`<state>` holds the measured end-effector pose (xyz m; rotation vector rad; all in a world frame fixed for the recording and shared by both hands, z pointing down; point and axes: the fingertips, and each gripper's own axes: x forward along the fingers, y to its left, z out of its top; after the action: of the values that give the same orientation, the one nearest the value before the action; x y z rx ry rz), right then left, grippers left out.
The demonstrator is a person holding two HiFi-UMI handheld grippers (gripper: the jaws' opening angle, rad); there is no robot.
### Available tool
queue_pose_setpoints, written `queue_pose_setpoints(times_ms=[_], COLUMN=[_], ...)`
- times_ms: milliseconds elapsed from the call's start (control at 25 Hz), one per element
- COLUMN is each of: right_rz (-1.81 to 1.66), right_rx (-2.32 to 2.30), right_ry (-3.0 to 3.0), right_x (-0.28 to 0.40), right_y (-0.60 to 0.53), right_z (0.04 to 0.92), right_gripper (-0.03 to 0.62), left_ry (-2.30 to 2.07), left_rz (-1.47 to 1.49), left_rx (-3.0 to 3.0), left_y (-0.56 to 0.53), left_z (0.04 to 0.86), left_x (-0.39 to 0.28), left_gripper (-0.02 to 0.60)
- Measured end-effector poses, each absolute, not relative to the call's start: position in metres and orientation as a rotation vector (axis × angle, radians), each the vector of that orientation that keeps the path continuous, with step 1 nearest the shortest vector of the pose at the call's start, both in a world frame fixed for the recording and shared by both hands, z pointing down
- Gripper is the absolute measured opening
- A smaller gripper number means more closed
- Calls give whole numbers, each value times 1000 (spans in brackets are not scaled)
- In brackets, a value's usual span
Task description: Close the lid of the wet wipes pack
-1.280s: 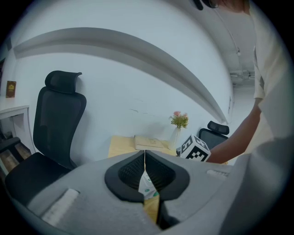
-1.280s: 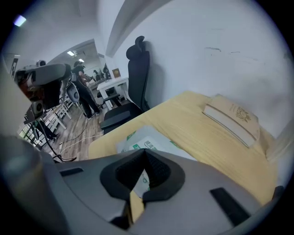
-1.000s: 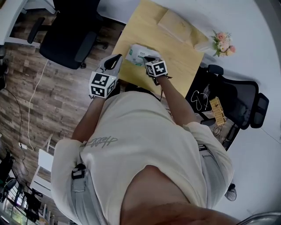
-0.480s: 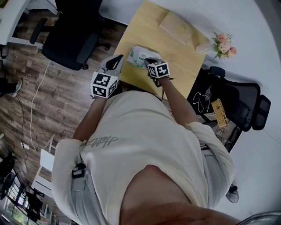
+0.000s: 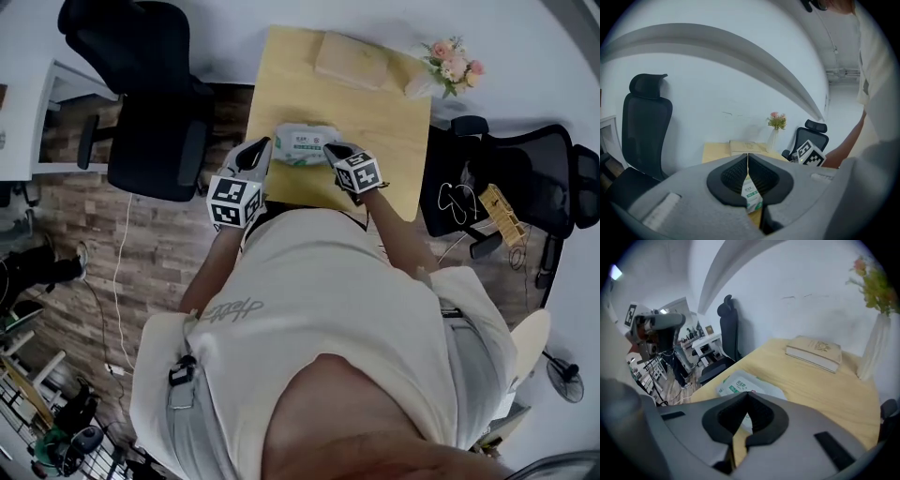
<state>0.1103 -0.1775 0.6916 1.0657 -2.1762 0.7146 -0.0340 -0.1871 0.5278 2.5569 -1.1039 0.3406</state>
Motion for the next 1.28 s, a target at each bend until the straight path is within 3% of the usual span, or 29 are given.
queue_pose_setpoints(times_ms=[440,760,1280], right_rz=[641,352,6], right_rx=[1457,1594,1647], right_ry=[-2363,-2527,-2639], right_x=[180,197,197], right_y=[-159,-184,-196], right_z=[562,437,311], right_gripper=[2,2,2], left_ry=[-943,-851,-986], left_rz=[306,22,-104], left_rx=[2733,2840,2950], left_y=[-210,-215,-229], left_z=[474,375,290], left_x=[25,56,35], left_gripper=[17,17,17])
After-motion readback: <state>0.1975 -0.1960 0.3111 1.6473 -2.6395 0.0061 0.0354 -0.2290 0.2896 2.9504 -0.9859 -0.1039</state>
